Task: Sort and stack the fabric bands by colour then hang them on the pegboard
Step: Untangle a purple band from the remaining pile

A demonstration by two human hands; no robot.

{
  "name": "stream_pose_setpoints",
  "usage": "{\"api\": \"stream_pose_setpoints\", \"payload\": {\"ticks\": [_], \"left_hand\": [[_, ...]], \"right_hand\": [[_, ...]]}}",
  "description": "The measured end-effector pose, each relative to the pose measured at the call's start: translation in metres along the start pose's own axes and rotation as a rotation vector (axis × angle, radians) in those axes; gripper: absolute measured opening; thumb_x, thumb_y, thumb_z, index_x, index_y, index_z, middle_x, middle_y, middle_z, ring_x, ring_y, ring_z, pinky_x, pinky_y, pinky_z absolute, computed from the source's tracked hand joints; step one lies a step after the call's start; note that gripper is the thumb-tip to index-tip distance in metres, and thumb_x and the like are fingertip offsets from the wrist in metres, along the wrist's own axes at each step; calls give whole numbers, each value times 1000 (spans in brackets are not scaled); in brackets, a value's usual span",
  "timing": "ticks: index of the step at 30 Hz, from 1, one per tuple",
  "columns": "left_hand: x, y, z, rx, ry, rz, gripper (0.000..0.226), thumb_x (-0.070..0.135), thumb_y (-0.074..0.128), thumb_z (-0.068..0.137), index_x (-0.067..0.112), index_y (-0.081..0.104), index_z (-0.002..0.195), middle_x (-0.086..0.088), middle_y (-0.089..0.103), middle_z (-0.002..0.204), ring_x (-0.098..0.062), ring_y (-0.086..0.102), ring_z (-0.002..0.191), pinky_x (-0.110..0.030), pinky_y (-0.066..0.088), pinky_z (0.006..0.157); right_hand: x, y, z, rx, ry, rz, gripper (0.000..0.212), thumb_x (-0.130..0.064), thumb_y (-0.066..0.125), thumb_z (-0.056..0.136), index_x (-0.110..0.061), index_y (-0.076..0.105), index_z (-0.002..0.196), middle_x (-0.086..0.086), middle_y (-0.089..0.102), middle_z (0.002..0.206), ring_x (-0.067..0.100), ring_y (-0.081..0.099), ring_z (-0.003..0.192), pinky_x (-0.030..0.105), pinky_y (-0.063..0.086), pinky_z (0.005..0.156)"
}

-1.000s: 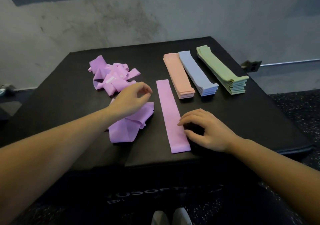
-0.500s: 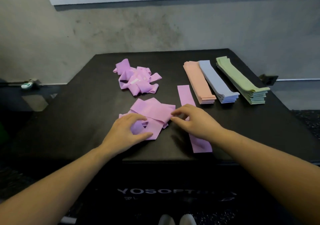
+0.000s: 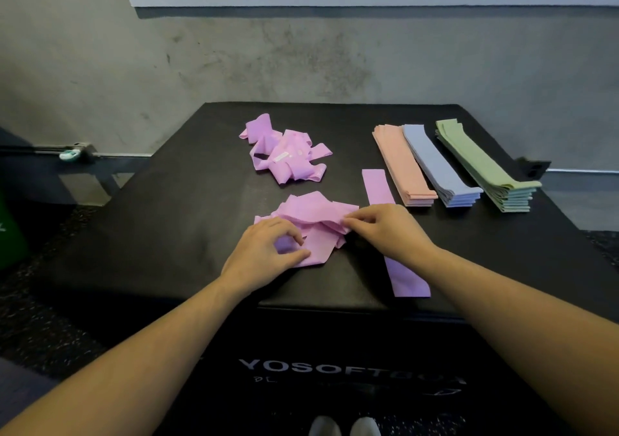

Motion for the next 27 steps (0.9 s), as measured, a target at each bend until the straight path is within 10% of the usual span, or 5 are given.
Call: {"api": "stream_pose_setpoints", "payload": {"ticks": [5, 12, 18, 24, 27], "left_hand": [[0, 1, -2, 37, 30, 33, 16, 46, 73, 81, 31, 69, 82, 21, 68, 95, -4, 62, 98, -37, 48, 95], [0, 5, -1, -95, 43, 205, 27, 63, 66, 83, 37, 65, 90, 23, 59, 103, -1, 53, 102, -33, 42, 95], [25, -1, 13, -309, -74, 375, 40, 55, 72, 83, 30, 64, 114, 10, 56, 122, -13, 48, 119, -36, 37, 103], [68, -3, 12, -222, -249, -123, 97, 63, 75, 62, 40, 35, 147, 15, 46, 146, -7, 42, 135, -34, 35, 114], [94, -5, 13, -245, -233, -400, 83, 58, 81, 67, 40, 44, 139, 14, 56, 138, 1, 54, 126, -25, 44, 106]], "right_hand": [[-6, -22, -9, 127, 15, 191, 22, -30, 59, 101, -23, 76, 112, -13, 70, 100, -1, 60, 89, 13, 44, 74], [-29, -31, -21, 100, 302, 831, 23, -21, 41, 99, -12, 62, 102, 10, 72, 107, 28, 65, 109, 44, 54, 98], [-53, -37, -34, 8, 399, 1280, 22, -17, 33, 98, -5, 51, 93, 4, 43, 58, 16, 45, 55, 32, 50, 67], [-63, -49, -48, -106, 301, 1062, 14, -21, 49, 98, -15, 53, 86, -4, 34, 59, 11, 27, 55, 25, 28, 56], [-74, -65, -60, -108, 209, 952, 20, -20, 52, 100, -17, 57, 81, -5, 42, 56, 11, 34, 53, 24, 32, 55]]}}
Point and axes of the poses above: each hand's wrist, its own z-axis towards the middle knuckle, its own y-axis out of the palm, x = y × z, the point moved 4 cm from there along z, towards the middle knuckle
